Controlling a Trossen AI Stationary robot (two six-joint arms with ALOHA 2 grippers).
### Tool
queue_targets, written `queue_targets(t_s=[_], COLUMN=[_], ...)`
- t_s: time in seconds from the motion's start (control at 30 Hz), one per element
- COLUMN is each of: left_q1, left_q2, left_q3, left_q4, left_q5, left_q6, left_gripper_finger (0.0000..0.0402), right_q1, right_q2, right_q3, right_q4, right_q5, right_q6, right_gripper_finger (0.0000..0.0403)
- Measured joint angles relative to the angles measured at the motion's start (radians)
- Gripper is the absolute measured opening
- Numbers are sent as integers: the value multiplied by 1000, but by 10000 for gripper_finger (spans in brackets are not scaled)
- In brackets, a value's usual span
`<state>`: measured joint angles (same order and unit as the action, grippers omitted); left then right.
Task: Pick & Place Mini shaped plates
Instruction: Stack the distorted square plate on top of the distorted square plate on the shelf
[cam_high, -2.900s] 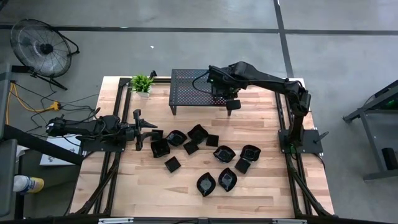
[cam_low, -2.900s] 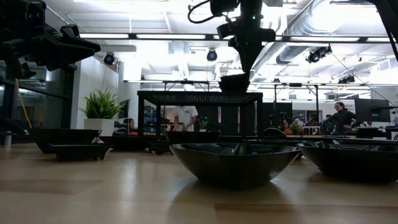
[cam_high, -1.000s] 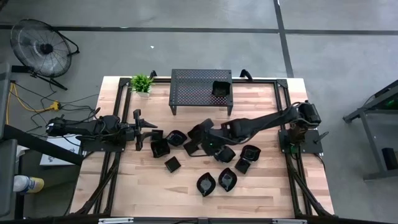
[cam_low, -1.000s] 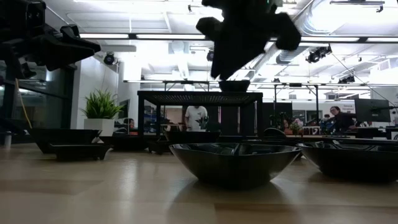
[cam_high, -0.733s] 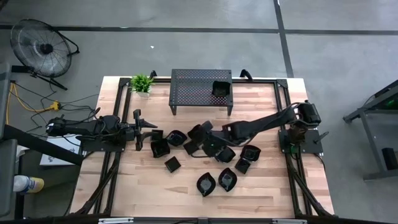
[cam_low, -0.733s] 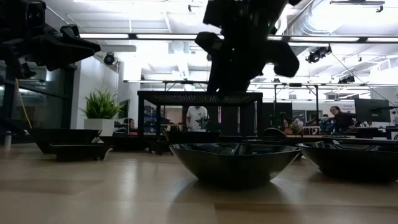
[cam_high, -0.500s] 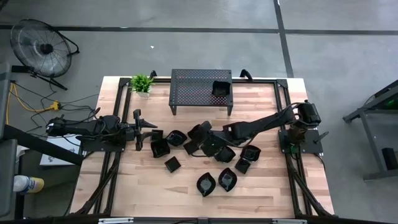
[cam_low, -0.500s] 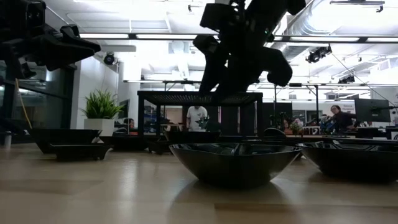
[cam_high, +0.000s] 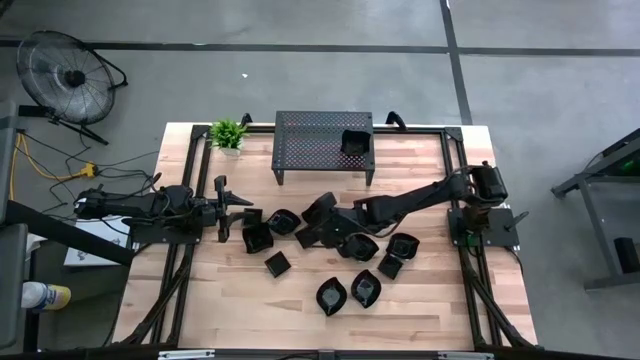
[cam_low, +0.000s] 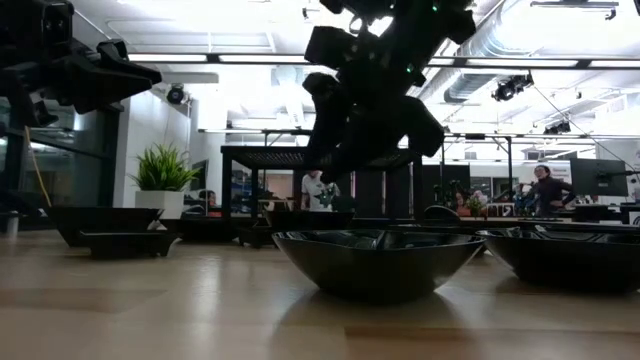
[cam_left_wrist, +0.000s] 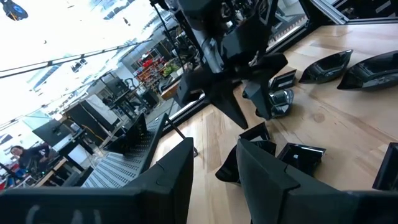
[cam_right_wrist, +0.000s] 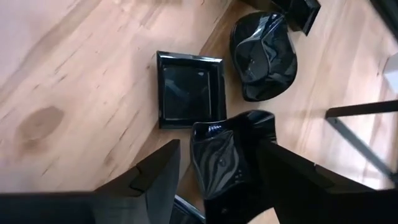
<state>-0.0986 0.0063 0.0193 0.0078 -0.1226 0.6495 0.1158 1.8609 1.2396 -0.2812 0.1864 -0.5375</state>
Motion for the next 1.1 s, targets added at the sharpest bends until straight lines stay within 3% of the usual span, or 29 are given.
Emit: queue_targets(t_s=[0.43,0.7,0.83,1.1], left_q1=[0,0,0,0], left_q2=[0,0,0,0], left_q3=[0,0,0,0], left_q4=[0,0,0,0], left_q5=[0,0,0,0], left_q6=[0,0,0,0], left_gripper_finger=[120,120,120,120], right_q1=[-26,-26,-25,-24], right_q2=[67,120,120,167], right_q3=[90,201,205,197], right_q4=[-68,-237,-262,-264], right_q5=[-10,-3,-45,-25], right_q6=[42,80,108,88], right_gripper_finger=[208,208,208,208])
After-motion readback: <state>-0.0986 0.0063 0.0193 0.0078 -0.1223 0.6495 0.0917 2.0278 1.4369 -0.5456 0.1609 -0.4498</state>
